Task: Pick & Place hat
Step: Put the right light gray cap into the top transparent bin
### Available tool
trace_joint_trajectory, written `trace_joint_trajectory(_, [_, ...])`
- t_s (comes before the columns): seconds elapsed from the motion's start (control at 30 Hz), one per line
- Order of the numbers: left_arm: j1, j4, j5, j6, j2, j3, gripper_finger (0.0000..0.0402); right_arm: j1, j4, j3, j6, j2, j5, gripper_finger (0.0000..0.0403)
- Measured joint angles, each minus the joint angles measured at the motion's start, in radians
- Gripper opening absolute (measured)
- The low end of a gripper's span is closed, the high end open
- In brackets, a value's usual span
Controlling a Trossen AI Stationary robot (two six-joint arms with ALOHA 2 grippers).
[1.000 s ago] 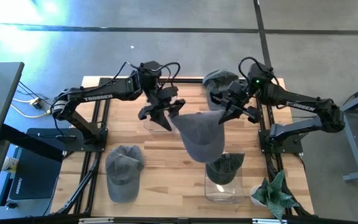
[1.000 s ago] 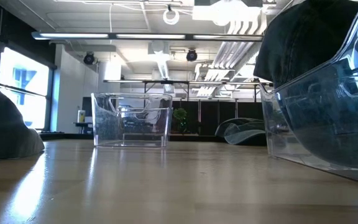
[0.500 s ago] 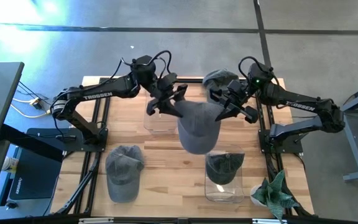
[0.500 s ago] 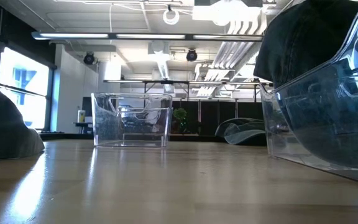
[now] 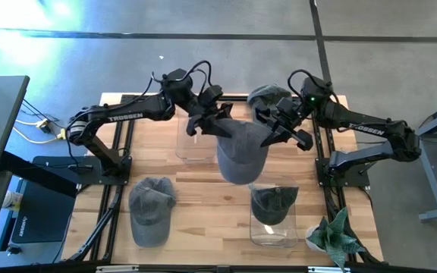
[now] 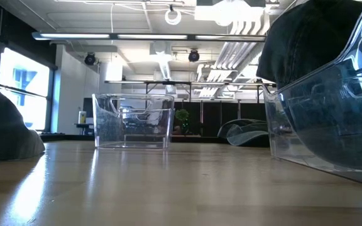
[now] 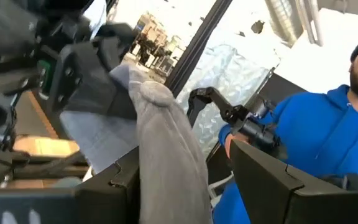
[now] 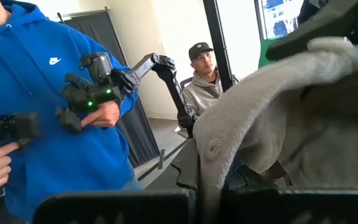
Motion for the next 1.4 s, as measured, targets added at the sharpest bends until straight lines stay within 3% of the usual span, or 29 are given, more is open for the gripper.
trace_joint_trajectory(0.17, [0.002,0.002,0.008,0.0,0.001,0.0,0.016,0.0,-0.013,0.0,0.0,0.0,-0.001,0.0011])
trace_joint_trajectory(0.37, [0.002,-0.001,0.1,-0.001,0.001,0.0,0.0068,0.0,-0.015,0.0,0.0,0.0,-0.003,0.0003])
trace_joint_trajectory(0.5, [0.002,-0.001,0.095,-0.001,0.001,0.0,0.0009,0.001,-0.023,0.0,0.042,0.0,0.011,0.001])
trace_joint_trajectory(0.63, [0.002,-0.009,0.084,-0.001,0.001,0.0,0.0018,-0.001,-0.036,0.002,0.161,0.014,0.047,0.0047])
trace_joint_trajectory(0.8, [0.002,-0.023,0.082,-0.001,0.001,0.0,0.0005,-0.006,-0.041,0.002,0.276,0.051,-0.001,0.0127])
trace_joint_trajectory(0.93, [0.002,-0.086,0.073,0.022,0.001,0.0,0.0005,0.004,-0.038,0.002,0.299,0.084,-0.053,0.0196])
trace_joint_trajectory(1.07, [0.002,-0.157,0.037,0.069,0.001,0.0,0.0002,0.021,-0.007,0.002,0.3,0.099,-0.055,0.0237])
trace_joint_trajectory(1.23, [0.002,-0.182,0.014,0.079,0.001,0.0,0.0002,0.027,0.027,0.002,0.307,0.104,0.012,0.0242])
trace_joint_trajectory(1.4, [0.002,-0.19,-0.008,0.079,0.001,0.0,0.0001,0.027,0.028,0.002,0.34,0.104,0.037,0.0207])
